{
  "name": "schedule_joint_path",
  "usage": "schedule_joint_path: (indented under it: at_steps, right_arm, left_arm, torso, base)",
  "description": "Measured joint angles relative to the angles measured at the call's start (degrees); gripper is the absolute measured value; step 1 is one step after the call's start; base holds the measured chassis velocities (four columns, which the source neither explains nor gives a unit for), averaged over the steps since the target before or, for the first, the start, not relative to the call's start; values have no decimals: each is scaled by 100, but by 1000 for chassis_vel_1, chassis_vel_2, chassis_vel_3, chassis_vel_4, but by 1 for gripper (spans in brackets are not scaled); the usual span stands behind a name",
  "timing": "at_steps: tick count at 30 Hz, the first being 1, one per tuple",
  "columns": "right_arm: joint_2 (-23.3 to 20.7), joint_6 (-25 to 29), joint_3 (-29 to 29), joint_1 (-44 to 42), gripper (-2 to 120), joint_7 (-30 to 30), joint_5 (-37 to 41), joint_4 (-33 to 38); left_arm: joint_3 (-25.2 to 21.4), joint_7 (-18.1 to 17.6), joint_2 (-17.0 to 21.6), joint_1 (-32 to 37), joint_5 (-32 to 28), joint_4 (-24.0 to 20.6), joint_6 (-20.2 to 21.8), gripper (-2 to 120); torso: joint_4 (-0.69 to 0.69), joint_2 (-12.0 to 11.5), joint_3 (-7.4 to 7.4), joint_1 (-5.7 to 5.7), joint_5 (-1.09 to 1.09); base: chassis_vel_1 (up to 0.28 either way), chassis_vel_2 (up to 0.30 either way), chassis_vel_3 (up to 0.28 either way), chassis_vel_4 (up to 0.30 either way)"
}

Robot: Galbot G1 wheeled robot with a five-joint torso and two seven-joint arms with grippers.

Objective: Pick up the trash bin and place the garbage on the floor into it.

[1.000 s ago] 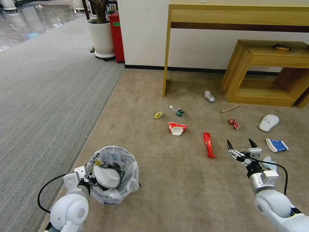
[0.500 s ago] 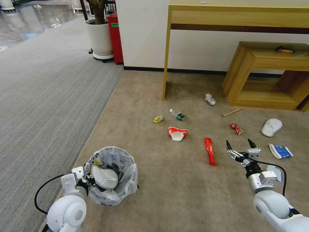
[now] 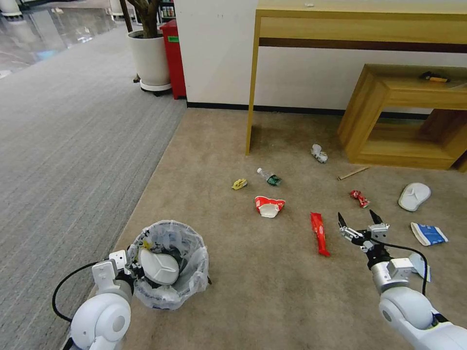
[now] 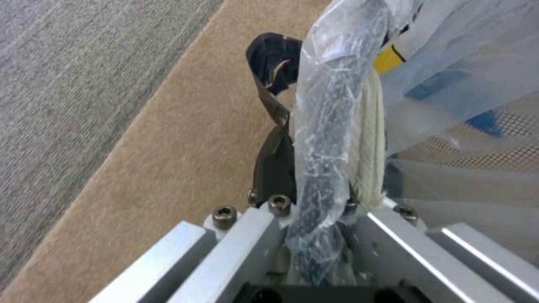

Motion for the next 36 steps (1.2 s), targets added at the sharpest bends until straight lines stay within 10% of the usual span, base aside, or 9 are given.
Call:
schedule_joint_path:
  at_steps: [36]
  right_arm:
    - [111, 38, -210, 107, 94, 97, -80, -196]
  left_arm:
    - [11, -15, -37, -34, -6, 72, 7, 0]
  torso:
    - [1, 1, 0, -1, 0]
  base:
    - [-42, 41, 36, -35]
